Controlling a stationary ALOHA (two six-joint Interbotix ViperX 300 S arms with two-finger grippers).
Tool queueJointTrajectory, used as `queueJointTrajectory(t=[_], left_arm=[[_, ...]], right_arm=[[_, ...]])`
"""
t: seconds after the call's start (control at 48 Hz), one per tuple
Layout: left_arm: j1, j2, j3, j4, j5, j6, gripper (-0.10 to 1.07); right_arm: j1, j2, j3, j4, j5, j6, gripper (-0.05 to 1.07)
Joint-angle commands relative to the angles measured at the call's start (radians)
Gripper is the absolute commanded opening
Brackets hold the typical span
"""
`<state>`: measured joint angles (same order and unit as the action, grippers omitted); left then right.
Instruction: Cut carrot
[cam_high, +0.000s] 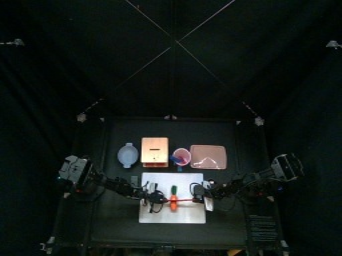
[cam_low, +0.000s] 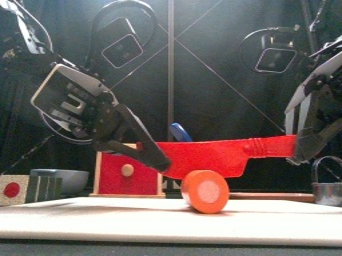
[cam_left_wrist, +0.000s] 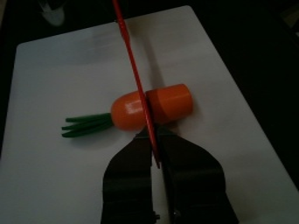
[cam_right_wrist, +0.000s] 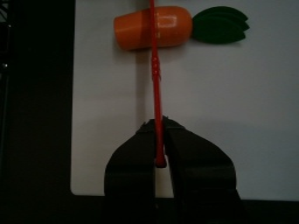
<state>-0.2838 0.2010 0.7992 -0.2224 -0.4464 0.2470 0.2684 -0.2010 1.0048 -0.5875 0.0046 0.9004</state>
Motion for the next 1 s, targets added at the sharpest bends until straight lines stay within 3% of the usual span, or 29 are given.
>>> queueJointTrajectory(t=[0.0,0.542,0.75,0.979], left_arm=[[-0.012,0.002,0.005,0.003,0.008,0.011,0.34],[-0.008,0.078,-0.017,0.0,0.067,0.023,0.34],[-0.008,0.048,-0.017,0.002,0.072,0.023,0.34],[-0.003,-0.048,-0.011,0.008,0.072,0.031,0.34]], right_arm=[[0.0,0.003,-0.006,-0.002,0.006,0.002,0.22],[0.006,0.146,-0.046,-0.002,0.032,0.003,0.22],[0.008,0.098,-0.061,-0.005,0.084,0.0,0.22],[0.008,-0.023,-0.06,-0.052,0.169,0.0,0.22]])
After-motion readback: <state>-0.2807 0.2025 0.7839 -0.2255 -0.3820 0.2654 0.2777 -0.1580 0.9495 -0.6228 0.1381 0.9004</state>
